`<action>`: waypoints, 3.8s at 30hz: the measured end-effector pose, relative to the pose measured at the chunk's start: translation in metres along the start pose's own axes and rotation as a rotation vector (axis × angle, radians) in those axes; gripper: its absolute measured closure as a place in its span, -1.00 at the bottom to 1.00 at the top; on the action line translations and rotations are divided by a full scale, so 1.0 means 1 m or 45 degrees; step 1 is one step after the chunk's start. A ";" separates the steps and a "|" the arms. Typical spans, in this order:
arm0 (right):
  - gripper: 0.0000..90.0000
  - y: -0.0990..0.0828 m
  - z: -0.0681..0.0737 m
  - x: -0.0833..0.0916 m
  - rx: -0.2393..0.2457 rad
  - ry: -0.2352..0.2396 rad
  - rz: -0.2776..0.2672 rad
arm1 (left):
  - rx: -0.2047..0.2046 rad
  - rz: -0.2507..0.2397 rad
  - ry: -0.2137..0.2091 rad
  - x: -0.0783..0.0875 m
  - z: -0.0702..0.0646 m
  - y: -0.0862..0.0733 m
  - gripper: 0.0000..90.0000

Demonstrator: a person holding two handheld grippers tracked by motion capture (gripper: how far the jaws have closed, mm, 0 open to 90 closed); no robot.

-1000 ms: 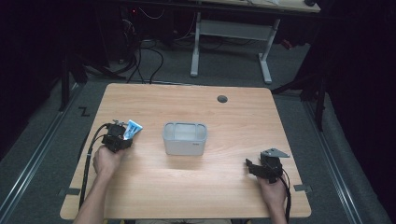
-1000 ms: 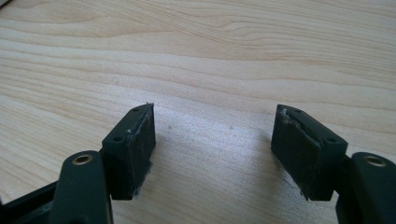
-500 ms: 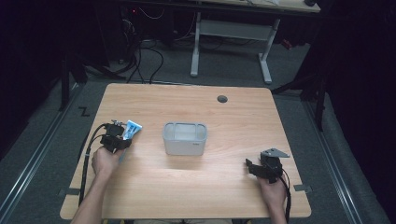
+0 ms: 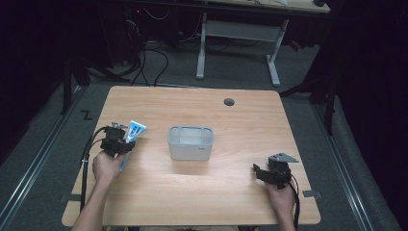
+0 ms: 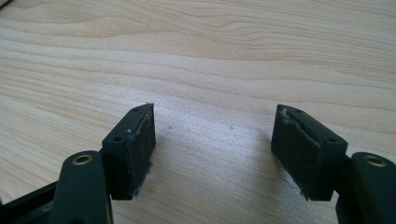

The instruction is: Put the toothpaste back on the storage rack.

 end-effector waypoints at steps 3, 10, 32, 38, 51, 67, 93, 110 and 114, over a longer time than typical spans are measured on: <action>-0.32 0.000 0.000 0.000 0.000 0.000 0.000 | -0.001 -0.024 -0.014 0.006 -0.001 0.001 0.52; -0.32 0.000 0.000 0.000 -0.001 0.001 0.001 | 0.024 -0.072 -0.035 0.015 -0.001 0.001 0.51; -0.32 0.000 0.000 0.000 -0.001 0.002 0.001 | 0.022 -0.145 -0.100 0.034 -0.010 0.004 0.50; -0.32 0.000 0.000 0.000 0.004 0.004 0.000 | -0.023 -0.171 -0.111 0.044 -0.017 0.012 0.50; -0.32 0.000 0.000 0.000 0.001 0.004 0.001 | -0.083 -0.232 -0.133 0.057 -0.034 0.021 0.51; -0.32 0.000 0.000 0.000 0.001 0.003 0.001 | -0.142 -0.305 -0.183 0.077 -0.054 0.038 0.52; -0.32 0.000 0.000 0.000 0.000 0.003 0.001 | -0.221 -0.444 -0.273 0.098 -0.089 0.081 0.51; -0.32 0.000 0.000 0.000 -0.002 0.003 0.000 | -0.256 -0.485 -0.350 0.082 -0.112 0.121 0.51; -0.32 0.000 0.000 0.000 0.002 0.004 -0.001 | -0.240 -0.518 -0.360 0.076 -0.118 0.129 0.50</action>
Point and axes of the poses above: each handheld gripper's, and its own axes: x roughly backward along the jaws, y roughly out of its top, z roughly to its left, the point moved 1 cm from there along -x, roughly forward along the jaws, and after that the axes turned 8 degrees about -x, right-handed, at the moved point
